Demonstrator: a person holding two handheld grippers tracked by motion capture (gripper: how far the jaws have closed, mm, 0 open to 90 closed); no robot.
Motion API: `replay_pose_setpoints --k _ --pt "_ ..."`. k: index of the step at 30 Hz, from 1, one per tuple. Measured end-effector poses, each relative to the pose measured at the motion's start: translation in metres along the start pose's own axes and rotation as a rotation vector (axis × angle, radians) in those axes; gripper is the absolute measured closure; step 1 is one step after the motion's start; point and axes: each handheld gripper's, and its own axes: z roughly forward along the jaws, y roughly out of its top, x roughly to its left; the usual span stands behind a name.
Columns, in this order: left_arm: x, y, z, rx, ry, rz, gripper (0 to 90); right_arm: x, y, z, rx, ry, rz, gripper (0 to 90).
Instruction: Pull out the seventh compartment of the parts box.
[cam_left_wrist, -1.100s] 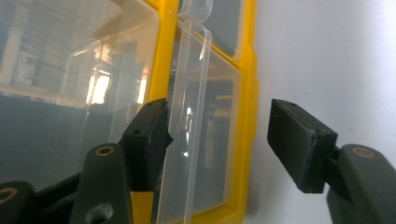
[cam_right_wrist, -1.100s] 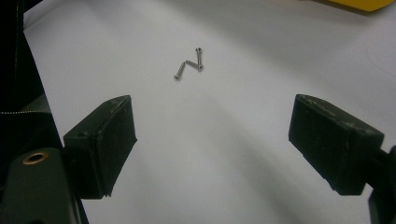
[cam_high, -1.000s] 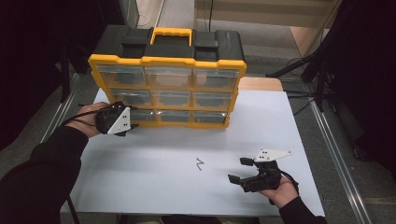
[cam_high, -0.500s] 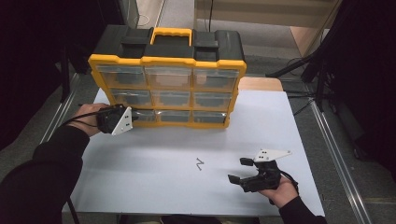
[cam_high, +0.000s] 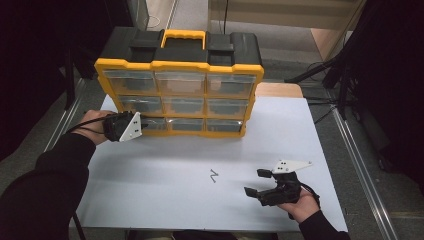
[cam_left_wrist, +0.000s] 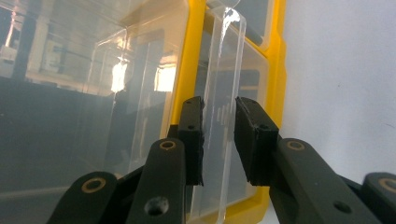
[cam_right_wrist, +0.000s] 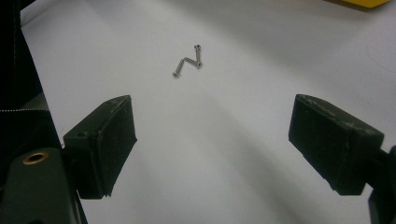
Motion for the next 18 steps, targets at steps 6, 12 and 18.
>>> replay_pose_setpoints --k 6,12,18 --pt "0.0002 0.0001 -0.0004 -0.003 -0.008 -0.006 73.2 0.0 0.0 0.0002 0.001 0.0 -0.001 15.7" --pt "0.0003 0.001 -0.0012 0.001 -0.012 -0.009 73.3 -0.0001 -0.0001 0.0003 0.001 0.001 -0.001 15.7" --pt "-0.0006 0.0014 -0.0021 0.001 -0.012 -0.008 73.3 -0.0003 -0.0002 0.0008 0.005 0.001 -0.005 15.7"
